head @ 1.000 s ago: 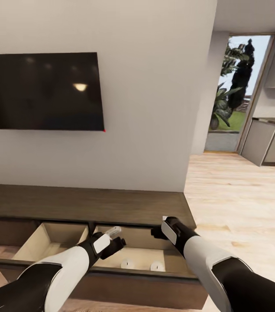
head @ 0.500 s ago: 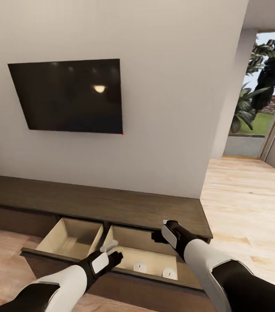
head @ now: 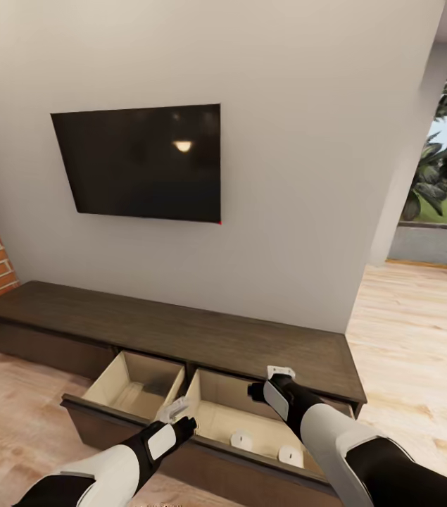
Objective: Place each of the two pumpkins and all three candles from the living room inside a cabinet in the living room (use any cabinet), then make sure every cabinet is closed, and position the cauldron so it is next to a table in the living room.
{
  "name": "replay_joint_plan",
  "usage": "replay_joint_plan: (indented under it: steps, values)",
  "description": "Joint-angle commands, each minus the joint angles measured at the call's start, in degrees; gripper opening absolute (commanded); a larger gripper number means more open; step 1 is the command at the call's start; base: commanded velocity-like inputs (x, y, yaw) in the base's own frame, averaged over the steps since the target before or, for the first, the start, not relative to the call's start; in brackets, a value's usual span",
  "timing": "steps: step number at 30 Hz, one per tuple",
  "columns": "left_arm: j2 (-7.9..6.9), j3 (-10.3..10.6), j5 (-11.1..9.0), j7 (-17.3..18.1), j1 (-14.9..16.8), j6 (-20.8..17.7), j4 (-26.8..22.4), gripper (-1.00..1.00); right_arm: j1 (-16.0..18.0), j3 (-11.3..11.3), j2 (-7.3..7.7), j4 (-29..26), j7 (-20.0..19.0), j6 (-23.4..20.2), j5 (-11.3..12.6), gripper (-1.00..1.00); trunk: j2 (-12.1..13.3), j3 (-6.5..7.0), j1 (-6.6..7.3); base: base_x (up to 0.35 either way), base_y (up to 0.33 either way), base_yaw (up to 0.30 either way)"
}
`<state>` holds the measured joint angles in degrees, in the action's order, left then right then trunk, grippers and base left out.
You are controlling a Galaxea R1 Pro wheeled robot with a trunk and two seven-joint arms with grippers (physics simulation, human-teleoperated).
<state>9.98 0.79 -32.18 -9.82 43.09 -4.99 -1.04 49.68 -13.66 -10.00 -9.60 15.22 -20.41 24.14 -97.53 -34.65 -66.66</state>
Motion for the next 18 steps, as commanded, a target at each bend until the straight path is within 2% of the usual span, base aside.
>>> replay_joint_plan:
  steps: [1,11,15,18]
  values:
    - [0.02,0.09,-0.10,-0.28,0.00,-0.14,-0.11,1.00,-0.01,-0.24,0.00,-0.10,0.37,0.00,0.33,1.00,0.39,0.13,0.23,0.000,0.000,0.300]
    - [0.02,0.22,0.17,-0.38,-0.35,0.04,-0.16,1.00,-0.13,0.05,0.00,3.32,0.52,7.11,0.42,1.00,4.40,1.90,2.43,0.000,0.000,0.300]
    - [-1.14,0.31,0.24,-0.30,-1.52,0.12,-0.12,1.00,-0.58,0.06,0.00,6.49,0.31,10.18,0.34,1.00,6.00,2.56,3.31,0.000,0.000,0.294]
    - [-1.65,0.33,0.26,0.10,-2.50,0.21,-0.11,1.00,-1.23,0.01,0.00,7.81,0.22,15.11,0.24,1.00,7.21,3.09,3.97,0.000,0.000,0.289]
